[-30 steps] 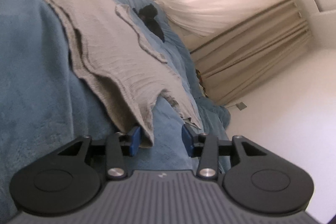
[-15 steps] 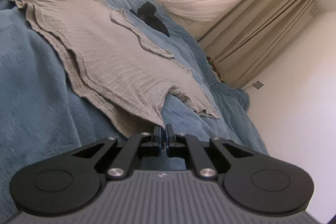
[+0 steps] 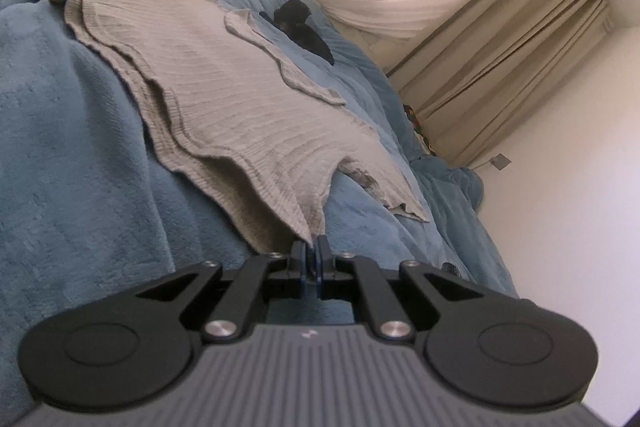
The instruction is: Fold clothes
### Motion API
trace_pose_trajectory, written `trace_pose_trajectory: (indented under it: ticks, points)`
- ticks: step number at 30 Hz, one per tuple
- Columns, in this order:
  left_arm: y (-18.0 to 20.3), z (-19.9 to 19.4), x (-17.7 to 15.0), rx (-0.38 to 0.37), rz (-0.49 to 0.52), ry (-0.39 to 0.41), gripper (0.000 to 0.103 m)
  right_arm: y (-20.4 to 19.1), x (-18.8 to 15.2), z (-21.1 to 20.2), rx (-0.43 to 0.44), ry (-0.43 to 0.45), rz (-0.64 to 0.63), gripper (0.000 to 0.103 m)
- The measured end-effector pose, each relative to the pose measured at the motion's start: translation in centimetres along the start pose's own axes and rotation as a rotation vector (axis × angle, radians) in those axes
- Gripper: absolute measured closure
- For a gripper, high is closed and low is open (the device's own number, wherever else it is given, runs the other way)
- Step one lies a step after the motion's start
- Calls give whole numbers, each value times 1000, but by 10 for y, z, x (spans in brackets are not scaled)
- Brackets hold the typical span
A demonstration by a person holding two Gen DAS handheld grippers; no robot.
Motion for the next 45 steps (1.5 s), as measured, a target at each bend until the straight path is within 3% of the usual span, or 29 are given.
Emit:
trace_pose_trajectory:
  ticks: [5, 10, 15, 21, 26, 33, 39, 42, 44, 45]
  points:
    - [11, 3, 1, 63, 229, 10, 85, -1, 0, 1, -2, 0, -6, 99]
    - [10, 3, 3, 103, 340, 15, 85, 1, -1, -1, -3, -2, 3, 99]
    - [-11, 10, -4, -6, 80, -48, 85, 0, -1, -2, -1, -2, 9, 99]
    - [-16, 8, -10, -95, -93, -41, 91, 1, -2, -2, 3, -4, 17, 99]
    - [-23, 12, -6, -124, -218, -47, 92, 1, -2, -3, 5, -6, 20, 99]
    - [-15, 12, 10, -84, -178, -33, 85, 1, -2, -4, 6, -10, 25, 99]
    - [-14, 17, 5, -78, -231, -57, 84, 7, -2, -4, 9, -22, 81, 99]
    - [-9, 16, 3, -65, -180, -49, 83, 14, -3, -3, 12, -38, 141, 98]
    - [-6, 15, 1, -89, -168, -42, 99, 19, -4, -4, 22, -49, 196, 98]
    - [-6, 14, 1, -103, -183, -36, 100, 22, -4, -4, 28, -52, 224, 100]
Point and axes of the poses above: each gripper's, at about its wrist camera, not at the fingertips, and z roughly the way its jaws point, y to its right, x to its top, the point moved 9 cm from there along z, roughly the way its jaws point, and after that the axes turned 5 degrees about z, right-handed, at the moved point
